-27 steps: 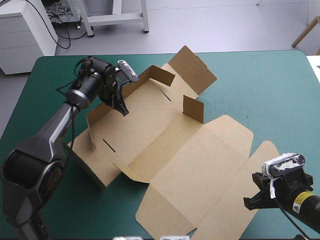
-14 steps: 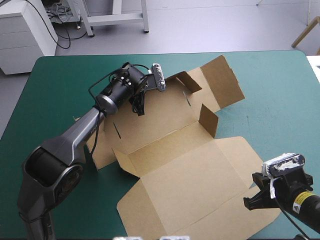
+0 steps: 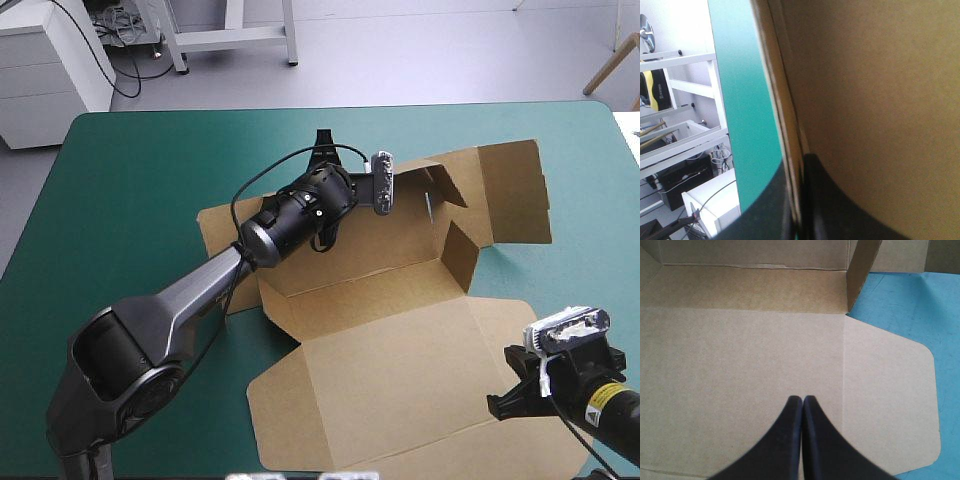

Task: Fold the box

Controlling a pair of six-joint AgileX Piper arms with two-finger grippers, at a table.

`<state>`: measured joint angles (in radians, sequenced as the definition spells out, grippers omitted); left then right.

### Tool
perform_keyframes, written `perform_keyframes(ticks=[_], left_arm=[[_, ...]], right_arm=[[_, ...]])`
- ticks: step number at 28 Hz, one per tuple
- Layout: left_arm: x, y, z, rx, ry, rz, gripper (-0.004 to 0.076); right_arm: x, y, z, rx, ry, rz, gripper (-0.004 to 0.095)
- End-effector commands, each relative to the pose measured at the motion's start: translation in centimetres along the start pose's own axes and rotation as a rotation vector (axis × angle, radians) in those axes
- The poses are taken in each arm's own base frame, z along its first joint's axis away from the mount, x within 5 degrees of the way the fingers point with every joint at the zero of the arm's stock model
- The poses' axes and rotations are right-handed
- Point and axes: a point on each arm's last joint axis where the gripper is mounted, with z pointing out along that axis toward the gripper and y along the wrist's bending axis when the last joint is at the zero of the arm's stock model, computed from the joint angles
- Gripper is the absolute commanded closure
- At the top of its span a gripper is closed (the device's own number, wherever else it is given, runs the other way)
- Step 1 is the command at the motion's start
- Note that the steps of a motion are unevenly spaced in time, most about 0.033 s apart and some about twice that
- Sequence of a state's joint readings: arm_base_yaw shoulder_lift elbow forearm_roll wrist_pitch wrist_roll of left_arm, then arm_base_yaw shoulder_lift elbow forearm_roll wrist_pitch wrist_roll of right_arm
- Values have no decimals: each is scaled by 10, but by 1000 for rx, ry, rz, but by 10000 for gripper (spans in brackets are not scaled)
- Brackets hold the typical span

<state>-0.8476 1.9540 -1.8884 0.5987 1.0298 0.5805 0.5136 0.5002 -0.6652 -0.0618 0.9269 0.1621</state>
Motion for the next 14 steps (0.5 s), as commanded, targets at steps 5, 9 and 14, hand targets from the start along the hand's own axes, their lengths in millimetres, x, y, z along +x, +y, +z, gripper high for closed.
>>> perform_keyframes(ticks=[5,9,14], left_arm=[[-13,11,-39,-100,-116,-2,734],[-9,14,-38,-148,-68,-7,734],[2,11,-26,-228,61,27,734]], right_arm=[[-11,1,-5,-6,-78,-10,927],[-11,1,-5,-5,-76,-10,927],[-11,1,-5,-5,-76,-10,928]])
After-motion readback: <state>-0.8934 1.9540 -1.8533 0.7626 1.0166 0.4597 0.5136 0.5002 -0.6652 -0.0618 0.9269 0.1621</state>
